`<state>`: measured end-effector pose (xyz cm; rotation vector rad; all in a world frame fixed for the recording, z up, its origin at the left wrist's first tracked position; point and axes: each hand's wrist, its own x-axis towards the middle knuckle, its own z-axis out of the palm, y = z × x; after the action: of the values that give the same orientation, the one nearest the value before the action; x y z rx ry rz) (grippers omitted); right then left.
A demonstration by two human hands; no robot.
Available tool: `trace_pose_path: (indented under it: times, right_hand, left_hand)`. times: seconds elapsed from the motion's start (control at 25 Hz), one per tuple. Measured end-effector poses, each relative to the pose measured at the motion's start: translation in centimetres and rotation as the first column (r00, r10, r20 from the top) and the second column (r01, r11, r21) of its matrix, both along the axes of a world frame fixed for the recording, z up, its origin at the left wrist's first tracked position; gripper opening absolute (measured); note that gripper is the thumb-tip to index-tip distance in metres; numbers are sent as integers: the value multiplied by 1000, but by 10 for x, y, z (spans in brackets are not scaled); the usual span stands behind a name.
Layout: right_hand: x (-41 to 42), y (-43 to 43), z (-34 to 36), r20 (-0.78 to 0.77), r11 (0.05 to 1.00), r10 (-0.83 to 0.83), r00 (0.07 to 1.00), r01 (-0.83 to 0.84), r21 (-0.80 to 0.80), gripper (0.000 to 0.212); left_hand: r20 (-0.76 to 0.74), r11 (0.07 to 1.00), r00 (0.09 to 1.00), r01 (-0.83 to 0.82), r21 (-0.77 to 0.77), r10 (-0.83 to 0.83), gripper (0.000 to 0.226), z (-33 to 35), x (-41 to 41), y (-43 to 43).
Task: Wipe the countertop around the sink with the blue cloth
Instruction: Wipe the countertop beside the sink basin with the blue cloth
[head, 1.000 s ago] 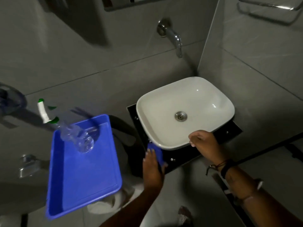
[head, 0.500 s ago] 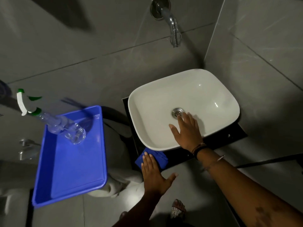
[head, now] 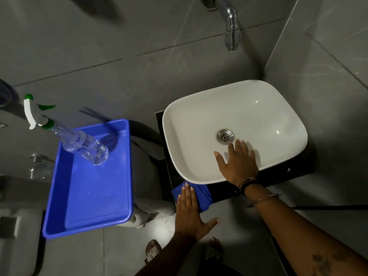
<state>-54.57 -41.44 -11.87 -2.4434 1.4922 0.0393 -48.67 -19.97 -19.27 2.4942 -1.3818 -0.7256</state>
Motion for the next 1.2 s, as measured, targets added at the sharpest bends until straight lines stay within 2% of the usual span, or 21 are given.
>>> trace_pose_path:
  times: [0.04, 0.12, 0.28, 0.36, 0.56, 0.68, 0.76, 0.88, 1.04, 1.2]
  right_hand:
    - [0, 0, 0, 1, 1000, -7, 1000, 7, -5, 79]
    - [0, 1, 0, 5, 999, -22, 1000, 22, -24, 76]
    - [3, 3, 3, -1, 995, -44, 999, 44, -89, 74]
    - [3, 2, 4, -14, 994, -43, 999, 42, -100, 77]
    - [2, 1, -1, -33, 990, -113, 993, 110, -86, 76]
    - [4, 0, -3, -46, 988, -142, 989, 139, -60, 84]
    - [5, -1, -1, -44, 989, -140, 989, 137, -56, 81]
    - [4, 3, 1, -26, 988, -152, 988, 151, -35, 70]
    - [7, 8, 8, -6, 984, -172, 985, 171, -57, 71]
    - [11, 8, 10, 1, 983, -181, 983, 181, -41, 65]
  left_hand:
    - [3, 1000, 1000, -22, 4, 22, 134, 1, 13, -4]
    - [-7, 999, 999, 37, 12, -37, 140, 3, 52, -15]
    - [-15, 923, 923, 384, 38, -384, 144, 10, 153, -42]
    - [11, 867, 869, 493, 71, -495, 144, 13, 198, -59]
    - [57, 874, 873, 483, 47, -485, 144, 18, 302, -150]
    - [60, 861, 860, 504, 66, -507, 146, 13, 341, -197]
    - [87, 841, 836, 539, 52, -541, 149, 3, 350, -205]
    - [69, 856, 854, 516, 4, -515, 151, -4, 345, -193]
    - [76, 834, 835, 549, -59, -544, 150, -6, 307, -141]
    - [-55, 868, 868, 487, -98, -493, 144, 7, 253, -73]
